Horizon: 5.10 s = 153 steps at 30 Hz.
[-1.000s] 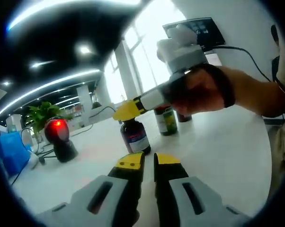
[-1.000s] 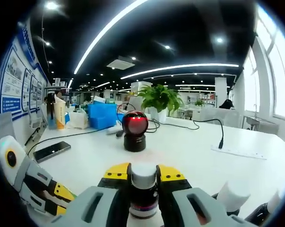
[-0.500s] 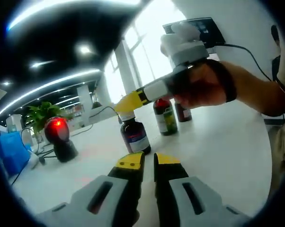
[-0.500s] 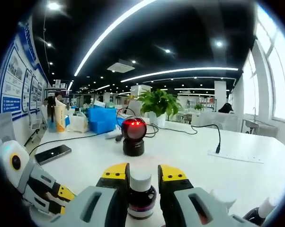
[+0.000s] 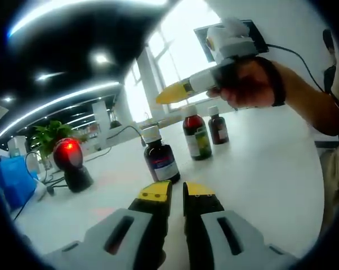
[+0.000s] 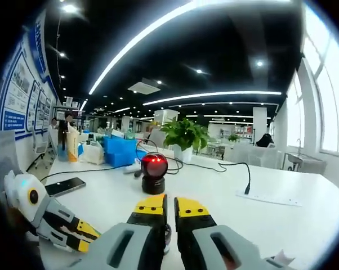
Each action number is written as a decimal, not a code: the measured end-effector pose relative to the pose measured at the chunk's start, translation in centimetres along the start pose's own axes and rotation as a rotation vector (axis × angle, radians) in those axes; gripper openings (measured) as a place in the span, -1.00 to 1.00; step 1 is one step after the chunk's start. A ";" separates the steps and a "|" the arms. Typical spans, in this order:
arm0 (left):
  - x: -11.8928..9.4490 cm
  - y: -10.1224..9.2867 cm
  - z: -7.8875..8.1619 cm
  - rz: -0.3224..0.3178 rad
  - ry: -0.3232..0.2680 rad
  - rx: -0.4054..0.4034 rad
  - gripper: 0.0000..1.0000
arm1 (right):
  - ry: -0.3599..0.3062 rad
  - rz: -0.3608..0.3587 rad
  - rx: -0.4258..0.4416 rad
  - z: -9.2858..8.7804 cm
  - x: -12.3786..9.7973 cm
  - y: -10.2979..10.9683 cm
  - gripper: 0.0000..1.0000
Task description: Rotate the medicine bottle to make it face forward pick up the medicine bottle inspect the drug traceability code place the medicine on the table
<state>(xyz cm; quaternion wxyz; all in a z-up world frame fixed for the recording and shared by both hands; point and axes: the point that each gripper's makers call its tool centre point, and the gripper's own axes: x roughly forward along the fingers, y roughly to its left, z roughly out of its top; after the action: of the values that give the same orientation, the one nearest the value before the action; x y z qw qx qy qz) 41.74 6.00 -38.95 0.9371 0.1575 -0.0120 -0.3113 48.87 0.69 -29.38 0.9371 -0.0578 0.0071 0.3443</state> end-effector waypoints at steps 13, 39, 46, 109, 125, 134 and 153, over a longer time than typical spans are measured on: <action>0.0 0.1 -0.2 0.002 0.008 -0.001 -0.99 | -0.011 -0.019 -0.083 0.5 -3.3 -1.3 -1.00; 0.2 0.3 -0.5 0.014 0.021 0.008 -0.99 | -0.018 -0.079 -0.058 -1.3 -10.4 -4.5 -1.00; 0.1 0.2 -0.4 0.012 0.018 0.011 -0.99 | -0.014 -0.096 -0.053 -2.7 -11.9 -5.3 -1.00; 0.1 -0.3 -0.3 0.009 0.023 0.016 -0.99 | -0.038 -0.034 0.059 -10.1 -16.4 -8.0 -1.00; 0.1 -0.2 -0.3 0.011 0.023 0.014 -0.99 | -0.030 -0.028 0.034 -10.0 -16.3 -7.5 -1.00; 0.0 -0.1 -0.3 0.018 0.022 0.023 -0.99 | -0.027 -0.033 0.020 -10.0 -16.2 -7.1 -1.00; 0.1 -0.3 -0.5 0.012 0.033 0.010 -1.00 | -0.021 -0.036 -0.006 -10.1 -16.2 -7.0 -1.00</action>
<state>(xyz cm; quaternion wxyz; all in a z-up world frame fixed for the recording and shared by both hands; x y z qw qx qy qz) 41.75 5.86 -39.48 0.9382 0.1674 0.0009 -0.3029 41.30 -16.20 -37.86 0.9429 -0.0572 -0.0050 0.3280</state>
